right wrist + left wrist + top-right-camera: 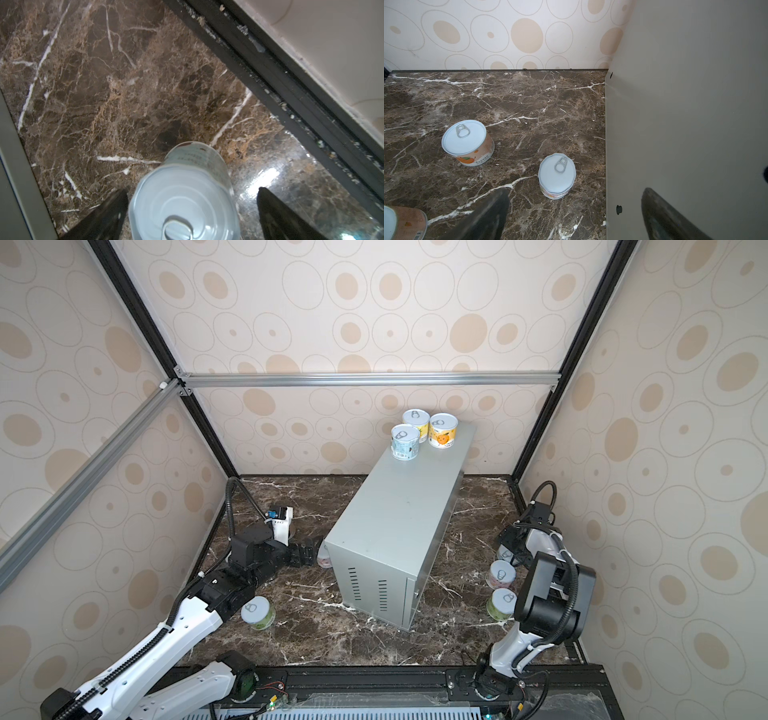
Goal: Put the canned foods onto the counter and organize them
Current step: 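Lower the right gripper onto a white-lidded floor can while the left gripper hovers, then close the right gripper on the pale blue-labelled floor can and lift it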
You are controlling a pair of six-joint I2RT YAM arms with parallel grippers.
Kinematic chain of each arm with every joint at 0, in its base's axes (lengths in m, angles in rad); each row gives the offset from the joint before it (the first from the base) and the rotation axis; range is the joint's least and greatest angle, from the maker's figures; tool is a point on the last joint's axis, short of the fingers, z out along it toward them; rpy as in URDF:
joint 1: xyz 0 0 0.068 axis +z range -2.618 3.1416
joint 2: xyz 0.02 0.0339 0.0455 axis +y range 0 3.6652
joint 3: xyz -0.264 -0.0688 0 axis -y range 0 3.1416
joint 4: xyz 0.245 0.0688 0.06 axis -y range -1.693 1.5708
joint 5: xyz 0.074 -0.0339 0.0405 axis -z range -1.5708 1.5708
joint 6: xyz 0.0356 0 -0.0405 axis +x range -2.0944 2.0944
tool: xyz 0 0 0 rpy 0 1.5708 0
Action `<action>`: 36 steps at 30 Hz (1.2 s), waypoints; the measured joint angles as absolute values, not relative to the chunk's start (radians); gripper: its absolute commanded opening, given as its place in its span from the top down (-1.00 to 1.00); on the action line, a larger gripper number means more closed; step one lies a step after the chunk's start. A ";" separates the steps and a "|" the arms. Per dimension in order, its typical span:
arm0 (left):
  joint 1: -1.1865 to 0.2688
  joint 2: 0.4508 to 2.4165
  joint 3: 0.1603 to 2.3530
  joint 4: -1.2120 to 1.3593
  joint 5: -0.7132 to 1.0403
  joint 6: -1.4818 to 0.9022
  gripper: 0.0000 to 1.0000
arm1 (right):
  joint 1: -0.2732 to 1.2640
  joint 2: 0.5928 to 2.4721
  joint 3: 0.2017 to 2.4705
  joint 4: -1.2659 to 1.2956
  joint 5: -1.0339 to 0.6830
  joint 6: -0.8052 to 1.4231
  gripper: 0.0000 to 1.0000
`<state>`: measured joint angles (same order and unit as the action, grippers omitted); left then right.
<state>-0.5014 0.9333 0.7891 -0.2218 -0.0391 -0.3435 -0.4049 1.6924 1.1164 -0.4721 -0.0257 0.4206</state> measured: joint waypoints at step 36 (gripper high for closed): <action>-0.501 0.933 0.780 -0.221 -0.046 -0.343 -0.98 | -0.114 1.827 1.165 -0.399 0.005 0.353 -0.91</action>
